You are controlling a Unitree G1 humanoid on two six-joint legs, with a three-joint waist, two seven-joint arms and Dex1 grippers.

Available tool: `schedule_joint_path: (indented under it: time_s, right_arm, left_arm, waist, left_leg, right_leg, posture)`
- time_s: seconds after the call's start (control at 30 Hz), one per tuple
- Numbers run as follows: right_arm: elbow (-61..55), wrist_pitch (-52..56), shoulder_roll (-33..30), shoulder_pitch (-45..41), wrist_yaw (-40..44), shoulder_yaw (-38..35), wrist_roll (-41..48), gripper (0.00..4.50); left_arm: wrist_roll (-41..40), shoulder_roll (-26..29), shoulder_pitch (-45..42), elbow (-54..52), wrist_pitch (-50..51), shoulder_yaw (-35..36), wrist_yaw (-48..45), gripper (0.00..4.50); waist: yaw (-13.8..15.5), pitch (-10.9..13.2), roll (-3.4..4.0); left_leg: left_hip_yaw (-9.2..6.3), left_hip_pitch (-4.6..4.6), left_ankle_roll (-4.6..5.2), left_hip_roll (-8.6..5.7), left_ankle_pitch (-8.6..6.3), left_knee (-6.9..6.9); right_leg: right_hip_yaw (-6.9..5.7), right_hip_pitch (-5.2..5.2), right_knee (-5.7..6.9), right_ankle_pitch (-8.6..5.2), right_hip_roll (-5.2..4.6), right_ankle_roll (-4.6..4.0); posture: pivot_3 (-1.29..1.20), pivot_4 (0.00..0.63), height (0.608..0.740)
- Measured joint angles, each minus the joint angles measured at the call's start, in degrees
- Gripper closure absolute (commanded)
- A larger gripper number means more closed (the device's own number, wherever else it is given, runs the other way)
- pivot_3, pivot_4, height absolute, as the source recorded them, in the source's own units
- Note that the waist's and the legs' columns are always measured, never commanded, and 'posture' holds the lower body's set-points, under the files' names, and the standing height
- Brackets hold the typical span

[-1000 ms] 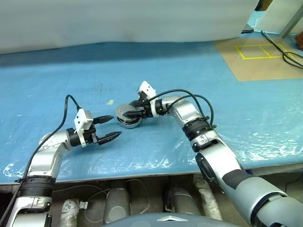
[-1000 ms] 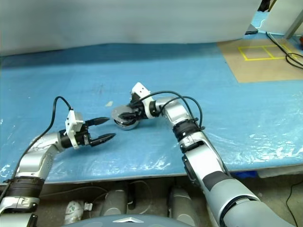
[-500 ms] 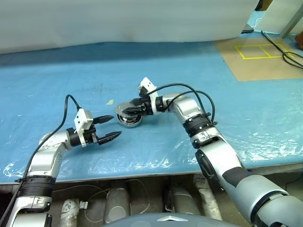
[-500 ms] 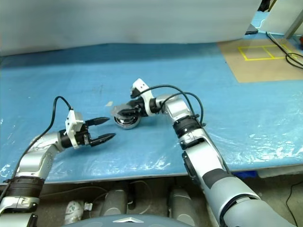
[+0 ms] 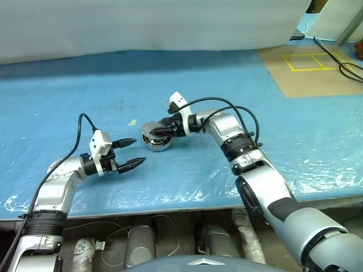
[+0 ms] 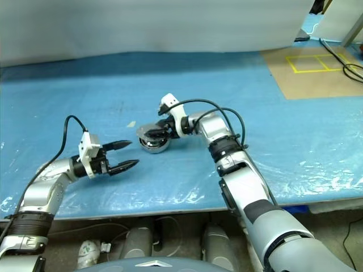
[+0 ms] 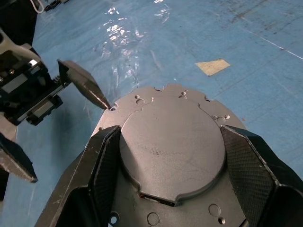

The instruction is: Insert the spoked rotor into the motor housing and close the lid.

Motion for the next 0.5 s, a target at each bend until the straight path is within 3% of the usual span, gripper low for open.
schedule_joint_path:
  time_s: [0.23, 0.5]
  right_arm:
    - [-4.57, -3.32, -1.59, 3.67, 2.79, 3.07, -0.6, 1.54]
    - [-4.24, -16.21, -3.01, 6.31, 2.23, 6.72, -4.76, 1.54]
  left_arm:
    - [0.0, 0.0, 0.0, -0.01, 0.05, -0.15, -0.01, 0.26]
    - [0.0, 0.0, 0.0, -0.01, 0.05, -0.3, -0.01, 0.26]
  waist:
    - [-0.02, 0.0, -0.01]
    - [-0.02, -0.01, -0.01]
  left_leg:
    - [0.0, 0.13, 0.0, 0.01, 0.0, 0.0]
    - [0.0, 0.26, 0.01, 0.0, 0.0, 0.03]
  right_leg:
    - [0.01, 0.12, 0.02, -0.03, 0.0, -0.05]
    - [0.02, 0.25, 0.02, -0.13, -0.01, -0.23]
  posture:
    - [0.0, 0.15, 0.74]
    - [0.0, 0.15, 0.74]
